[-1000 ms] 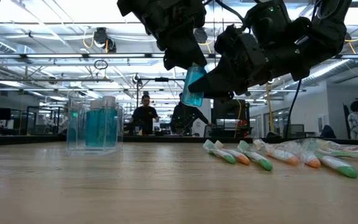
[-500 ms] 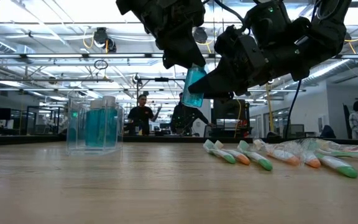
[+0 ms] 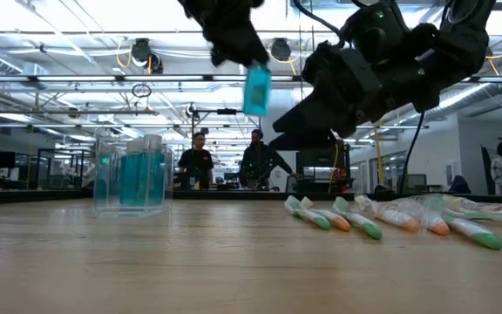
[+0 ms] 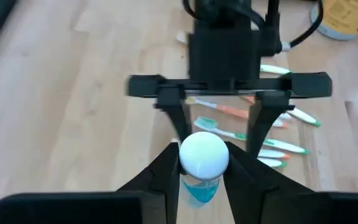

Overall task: Pick & Place toothbrushing station
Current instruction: Put the blue mouthwash in the transparent organizer

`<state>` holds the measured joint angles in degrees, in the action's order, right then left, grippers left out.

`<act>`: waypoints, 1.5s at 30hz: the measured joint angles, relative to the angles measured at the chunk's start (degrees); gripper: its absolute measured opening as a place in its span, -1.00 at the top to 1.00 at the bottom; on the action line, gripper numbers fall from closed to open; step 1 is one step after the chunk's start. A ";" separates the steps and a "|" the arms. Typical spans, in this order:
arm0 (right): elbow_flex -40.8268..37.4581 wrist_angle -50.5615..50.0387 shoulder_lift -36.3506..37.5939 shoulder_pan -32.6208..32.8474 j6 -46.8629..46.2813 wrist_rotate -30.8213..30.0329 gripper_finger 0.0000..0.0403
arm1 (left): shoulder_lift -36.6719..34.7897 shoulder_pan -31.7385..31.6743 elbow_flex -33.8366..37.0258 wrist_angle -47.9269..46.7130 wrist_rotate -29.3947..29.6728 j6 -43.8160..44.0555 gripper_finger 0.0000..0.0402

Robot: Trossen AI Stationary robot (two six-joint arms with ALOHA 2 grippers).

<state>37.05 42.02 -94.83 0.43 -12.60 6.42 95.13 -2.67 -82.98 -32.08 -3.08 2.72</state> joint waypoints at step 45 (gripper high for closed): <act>0.08 -15.72 13.21 -1.10 1.50 -0.35 -0.54 | -30.71 19.64 39.32 2.42 34.80 32.33 0.52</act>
<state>37.12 26.30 -81.62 -0.67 -11.09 6.07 64.43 16.97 -43.66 -29.66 31.73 35.04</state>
